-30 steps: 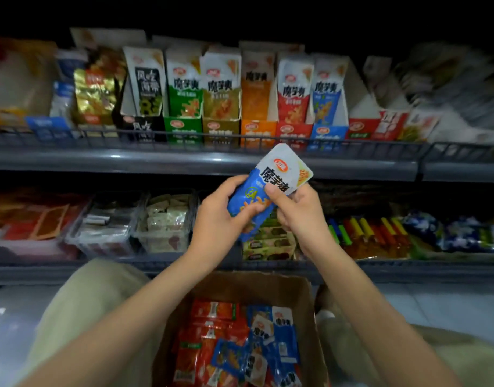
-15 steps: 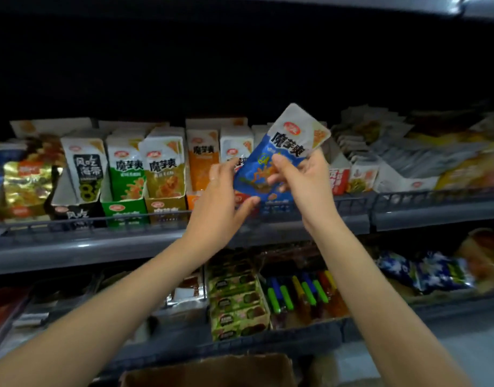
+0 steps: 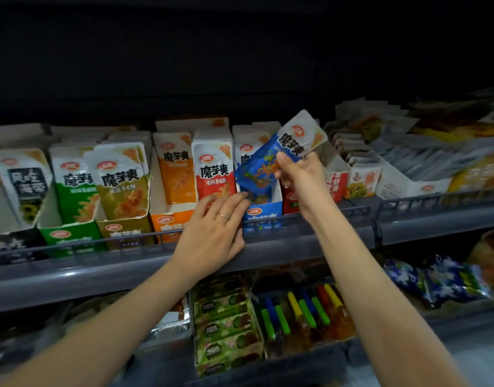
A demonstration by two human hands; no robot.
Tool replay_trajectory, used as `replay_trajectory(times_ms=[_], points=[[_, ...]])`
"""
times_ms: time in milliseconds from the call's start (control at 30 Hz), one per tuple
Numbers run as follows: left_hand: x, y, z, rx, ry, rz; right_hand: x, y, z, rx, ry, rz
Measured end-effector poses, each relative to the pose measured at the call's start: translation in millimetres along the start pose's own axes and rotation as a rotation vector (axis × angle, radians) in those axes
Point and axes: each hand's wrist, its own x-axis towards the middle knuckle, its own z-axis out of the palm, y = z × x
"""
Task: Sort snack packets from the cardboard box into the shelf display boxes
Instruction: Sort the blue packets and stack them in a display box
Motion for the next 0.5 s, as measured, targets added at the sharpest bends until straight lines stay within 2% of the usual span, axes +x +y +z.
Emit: replay_trajectory(times_ms=[233,400,500], points=[[-0.6,-0.7,5.3,0.052,0.071,0.017,20.7,-16.3,0.9,-0.321,-0.143,-0.177],[-1.2,-0.7,6.5,0.042,0.095,0.011,33.9,-0.5,12.0,-0.594,-0.274,-0.115],[-1.1,-0.9,8.0,0.031,0.112,0.010,37.9,2.6,15.2,-0.631,-0.301,-0.089]])
